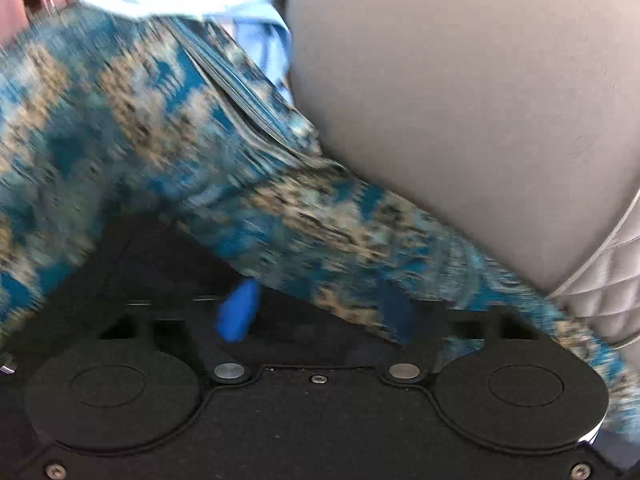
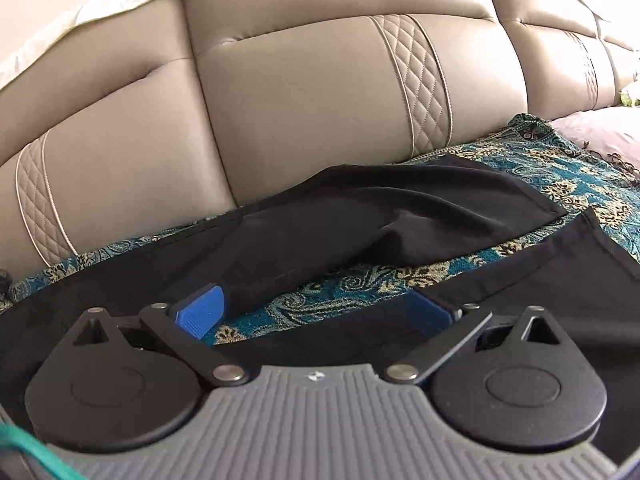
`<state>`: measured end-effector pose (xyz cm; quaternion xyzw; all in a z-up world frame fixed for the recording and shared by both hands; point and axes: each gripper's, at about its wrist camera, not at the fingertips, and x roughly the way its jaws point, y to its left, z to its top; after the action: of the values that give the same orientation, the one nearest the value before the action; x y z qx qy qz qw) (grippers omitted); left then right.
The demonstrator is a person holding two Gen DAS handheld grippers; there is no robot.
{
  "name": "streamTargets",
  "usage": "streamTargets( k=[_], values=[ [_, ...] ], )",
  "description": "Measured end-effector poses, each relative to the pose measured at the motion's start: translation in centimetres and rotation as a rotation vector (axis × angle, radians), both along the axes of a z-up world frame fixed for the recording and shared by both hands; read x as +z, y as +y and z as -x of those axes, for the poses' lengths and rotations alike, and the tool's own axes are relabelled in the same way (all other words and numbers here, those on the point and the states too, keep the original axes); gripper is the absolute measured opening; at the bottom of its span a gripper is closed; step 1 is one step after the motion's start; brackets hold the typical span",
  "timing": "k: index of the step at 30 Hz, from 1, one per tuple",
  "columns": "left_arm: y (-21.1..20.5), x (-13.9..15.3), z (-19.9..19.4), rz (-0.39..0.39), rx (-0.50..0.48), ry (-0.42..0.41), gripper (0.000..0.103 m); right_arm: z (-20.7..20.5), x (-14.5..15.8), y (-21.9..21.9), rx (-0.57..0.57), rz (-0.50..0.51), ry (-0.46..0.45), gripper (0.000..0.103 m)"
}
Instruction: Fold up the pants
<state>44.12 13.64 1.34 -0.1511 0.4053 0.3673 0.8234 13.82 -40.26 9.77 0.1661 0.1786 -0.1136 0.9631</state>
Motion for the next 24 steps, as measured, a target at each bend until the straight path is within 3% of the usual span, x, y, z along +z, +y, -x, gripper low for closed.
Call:
streamTargets(
  k=[1, 3, 5, 10, 13, 15, 16, 17, 19, 21, 23, 24],
  values=[
    [0.0, 0.0, 0.3, -0.009, -0.005, 0.003, 0.018, 0.0, 0.0, 0.0, 0.002, -0.002, -0.001, 0.103],
    [0.5, 0.4, 1.2, 0.026, 0.013, -0.029, 0.003, 0.0, 0.1, 0.1, 0.006, -0.003, -0.005, 0.103],
    [1.1, 0.9, 2.2, 0.071, 0.031, -0.061, 0.001, 0.1, 0.2, 0.4, 0.015, -0.002, -0.011, 0.103],
    [1.1, 2.7, 4.7, 0.033, -0.012, -0.088, 0.001, 0.4, 0.4, 1.4, 0.034, -0.008, -0.026, 0.103],
    [1.6, 3.5, 4.9, 0.104, -0.055, -0.124, 0.005, 0.4, 0.6, 2.0, 0.051, -0.038, -0.031, 0.103],
    [1.6, 3.7, 4.7, 0.147, -0.083, -0.134, 0.01, 0.5, 0.8, 2.5, 0.068, -0.064, -0.04, 0.103],
    [1.4, 3.7, 4.5, 0.155, -0.093, -0.132, 0.023, 0.5, 0.8, 2.7, 0.073, -0.067, -0.043, 0.103],
    [1.2, 3.5, 4.2, 0.152, -0.1, -0.123, 0.046, 0.5, 0.8, 3.0, 0.078, -0.066, -0.044, 0.103],
    [0.4, 3.0, 3.5, 0.115, -0.085, -0.102, 0.064, 0.4, 0.8, 3.5, 0.084, -0.058, -0.045, 0.103],
    [-0.2, 2.2, 2.6, 0.072, -0.07, -0.085, 0.07, 0.2, 0.8, 3.9, 0.089, -0.056, -0.043, 0.103],
    [-0.5, 0.9, 1.2, 0.06, -0.057, -0.032, 0.088, -0.1, 0.8, 4.1, 0.095, -0.06, -0.043, 0.103],
    [-0.6, 0.2, 0.5, 0.062, -0.045, -0.001, 0.089, -0.3, 0.8, 4.2, 0.096, -0.061, -0.041, 0.103]
  ],
)
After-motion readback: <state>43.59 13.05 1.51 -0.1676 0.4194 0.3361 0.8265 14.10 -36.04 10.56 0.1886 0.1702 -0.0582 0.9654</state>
